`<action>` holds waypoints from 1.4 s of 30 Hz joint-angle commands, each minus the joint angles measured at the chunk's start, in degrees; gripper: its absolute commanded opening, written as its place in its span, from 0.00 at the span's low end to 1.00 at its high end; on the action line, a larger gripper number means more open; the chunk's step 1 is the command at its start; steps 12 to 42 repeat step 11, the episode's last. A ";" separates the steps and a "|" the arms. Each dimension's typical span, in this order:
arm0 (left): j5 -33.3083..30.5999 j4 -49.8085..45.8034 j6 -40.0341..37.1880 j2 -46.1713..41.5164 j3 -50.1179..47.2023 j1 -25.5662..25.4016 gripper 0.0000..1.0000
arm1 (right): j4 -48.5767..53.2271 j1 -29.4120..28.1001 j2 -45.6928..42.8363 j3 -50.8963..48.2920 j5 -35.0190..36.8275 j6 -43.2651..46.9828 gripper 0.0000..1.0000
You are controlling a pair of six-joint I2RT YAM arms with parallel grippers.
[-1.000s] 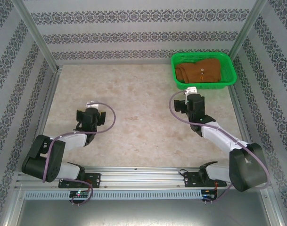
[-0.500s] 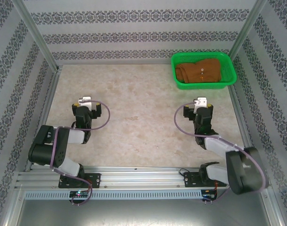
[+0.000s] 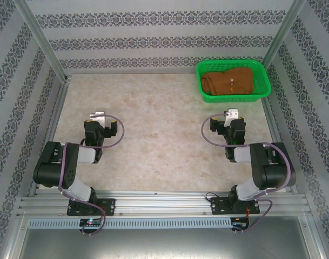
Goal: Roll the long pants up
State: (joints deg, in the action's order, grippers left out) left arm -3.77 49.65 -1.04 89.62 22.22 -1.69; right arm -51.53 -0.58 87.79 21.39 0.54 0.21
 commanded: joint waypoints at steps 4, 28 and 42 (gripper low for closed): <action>4.08 -2.64 1.39 -0.15 1.77 1.63 1.00 | 0.81 0.84 -1.27 0.86 -4.47 -1.71 0.98; 4.08 -2.16 1.43 -0.15 1.52 1.69 1.00 | 0.46 0.80 -1.30 0.76 -4.15 -1.61 0.98; 4.08 -2.16 1.43 -0.15 1.52 1.69 1.00 | 0.46 0.80 -1.30 0.76 -4.15 -1.61 0.98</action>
